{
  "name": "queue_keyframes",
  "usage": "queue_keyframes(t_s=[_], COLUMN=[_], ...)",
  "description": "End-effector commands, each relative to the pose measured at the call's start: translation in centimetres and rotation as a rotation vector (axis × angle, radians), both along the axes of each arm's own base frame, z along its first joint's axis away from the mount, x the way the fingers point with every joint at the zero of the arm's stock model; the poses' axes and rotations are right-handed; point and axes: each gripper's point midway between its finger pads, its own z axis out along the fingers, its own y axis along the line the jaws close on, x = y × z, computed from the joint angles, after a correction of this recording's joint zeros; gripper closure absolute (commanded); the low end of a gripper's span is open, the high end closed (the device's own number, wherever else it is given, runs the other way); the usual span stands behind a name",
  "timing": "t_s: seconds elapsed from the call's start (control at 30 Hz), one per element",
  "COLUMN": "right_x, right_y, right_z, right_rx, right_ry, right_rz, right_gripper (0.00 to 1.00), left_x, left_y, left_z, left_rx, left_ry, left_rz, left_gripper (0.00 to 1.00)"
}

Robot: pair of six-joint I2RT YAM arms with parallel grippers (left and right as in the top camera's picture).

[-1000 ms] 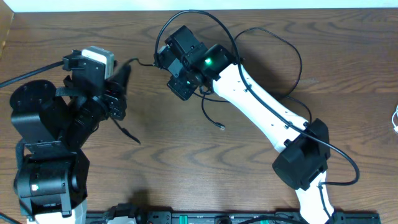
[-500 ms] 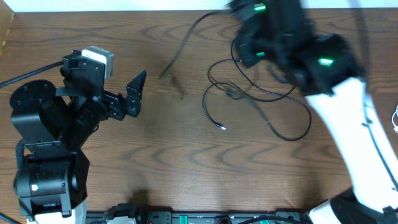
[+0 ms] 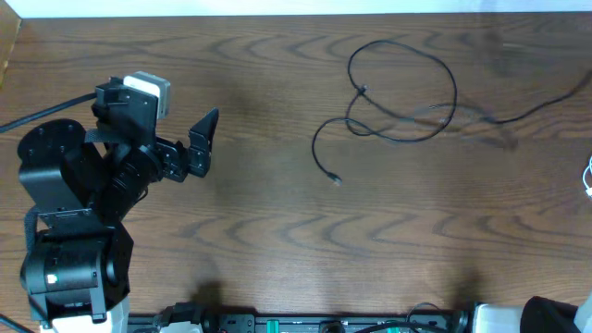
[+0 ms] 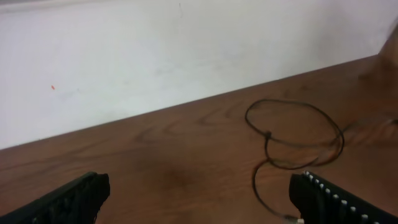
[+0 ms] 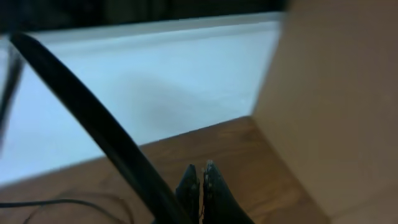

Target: Untangle cables

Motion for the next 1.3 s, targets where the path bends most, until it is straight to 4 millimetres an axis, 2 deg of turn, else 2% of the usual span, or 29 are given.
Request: queue_keyframes(t_s=[0.0,0.07,0.1,0.23,0.33,0.4,0.53,0.63,0.7,0.8,0.9,0.97,1.03,1.07,1.1,1.17,1.27], right_x=[-1.4,-1.4,-1.1,-0.5,0.0,0.0,-2.0,-3.0,-2.1,-0.4,1.5,2.0,1.0,-0.1,-1.1,-2.3,-2.5], right_y=[-1.7,-1.8,-1.2,0.3,2.3,4.9,12.9,16.5,16.8,15.0,10.8,4.8,0.2,-2.7,-4.4,-6.4,-7.9], right_z=[1.0,0.9,0.7,0.2,-0.2,-0.3,1.5,2.6,2.3,1.3,-0.6,-2.5,-3.6,-4.1,-4.4,-5.3,-6.3], right_rx=[0.235,0.338,0.407,0.469,0.465,0.522,0.696,0.692,0.637,0.505,0.354,0.247,0.171,0.13,0.112,0.125,0.178], right_ry=[-0.125,-0.149,-0.153,-0.134,-0.105,-0.089,-0.065,-0.063,-0.068,-0.073,-0.038,0.022,0.07,0.096,0.113,0.129,0.124], right_rz=[0.032,0.097,0.18,0.314,0.444,0.576,0.972,1.134,1.1,0.976,0.725,0.382,0.116,-0.057,-0.172,-0.304,-0.366], right_gripper=[0.99,0.99,0.99,0.99,0.99,0.99,0.99,0.99,0.99,0.99,0.99,0.99,0.99,0.99,0.99,0.99,0.99], left_x=[0.0,0.1,0.2,0.3,0.3,0.3,0.3,0.3,0.3,0.2,0.2,0.2,0.2,0.2,0.2,0.1,0.1], left_y=[0.0,0.0,0.0,0.0,0.0,0.0,0.0,0.0,0.0,0.0,0.0,0.0,0.0,0.0,-0.1,-0.2,-0.2], left_z=[0.2,0.1,0.0,-0.2,-0.3,-0.3,-0.3,-0.3,-0.3,-0.5,-0.5,-0.5,-0.5,-0.5,-0.5,-0.5,-0.7], left_rx=[-0.006,-0.007,-0.007,-0.008,-0.024,-0.024,-0.024,-0.024,-0.024,-0.025,-0.024,-0.024,-0.025,-0.025,-0.026,-0.029,-0.029], left_ry=[-0.001,0.004,0.006,0.013,0.025,0.025,0.025,0.025,0.027,0.032,0.033,0.033,0.033,0.033,0.033,0.034,0.045], left_rz=[0.004,0.004,0.004,0.005,0.01,0.011,0.011,0.011,0.011,0.011,0.011,0.011,0.011,0.01,0.007,0.0,0.001], left_gripper=[0.02,0.02,0.02,0.02,0.02,0.02,0.02,0.02,0.02,0.02,0.02,0.02,0.02,0.02,0.02,0.02,0.02])
